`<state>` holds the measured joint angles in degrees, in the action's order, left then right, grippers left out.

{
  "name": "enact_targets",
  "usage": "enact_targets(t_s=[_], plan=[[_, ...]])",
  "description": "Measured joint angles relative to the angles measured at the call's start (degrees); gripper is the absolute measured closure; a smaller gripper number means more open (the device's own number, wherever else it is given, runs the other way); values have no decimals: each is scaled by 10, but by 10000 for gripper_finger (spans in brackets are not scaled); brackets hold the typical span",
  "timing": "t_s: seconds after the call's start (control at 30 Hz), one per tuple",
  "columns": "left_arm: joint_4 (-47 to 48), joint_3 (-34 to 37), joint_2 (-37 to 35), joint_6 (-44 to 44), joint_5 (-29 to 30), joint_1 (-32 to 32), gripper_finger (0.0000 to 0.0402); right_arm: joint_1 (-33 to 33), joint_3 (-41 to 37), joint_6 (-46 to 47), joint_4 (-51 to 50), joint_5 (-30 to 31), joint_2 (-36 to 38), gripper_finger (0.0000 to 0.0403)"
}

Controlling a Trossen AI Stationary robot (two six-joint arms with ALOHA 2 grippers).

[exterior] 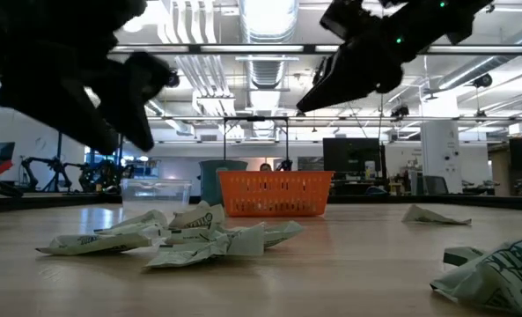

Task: Pick and place items into bin
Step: Put the stevia packet into the orange bin

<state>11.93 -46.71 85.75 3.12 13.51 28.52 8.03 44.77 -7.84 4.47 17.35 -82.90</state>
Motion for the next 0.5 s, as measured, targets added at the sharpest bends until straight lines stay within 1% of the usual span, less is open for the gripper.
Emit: enact_targets(t_s=[0.1,0.23,0.33,0.5], plan=[[15,-6,20,55,-15,-17,237,19,0,15,-27,1,22,248],[26,-3,24,104,-26,-52,237,39,0,30,-34,3,53,258],[24,7,24,116,-43,-73,237,55,0,31,-39,4,70,264],[-11,33,24,116,-85,-94,237,75,0,31,-40,7,86,271]])
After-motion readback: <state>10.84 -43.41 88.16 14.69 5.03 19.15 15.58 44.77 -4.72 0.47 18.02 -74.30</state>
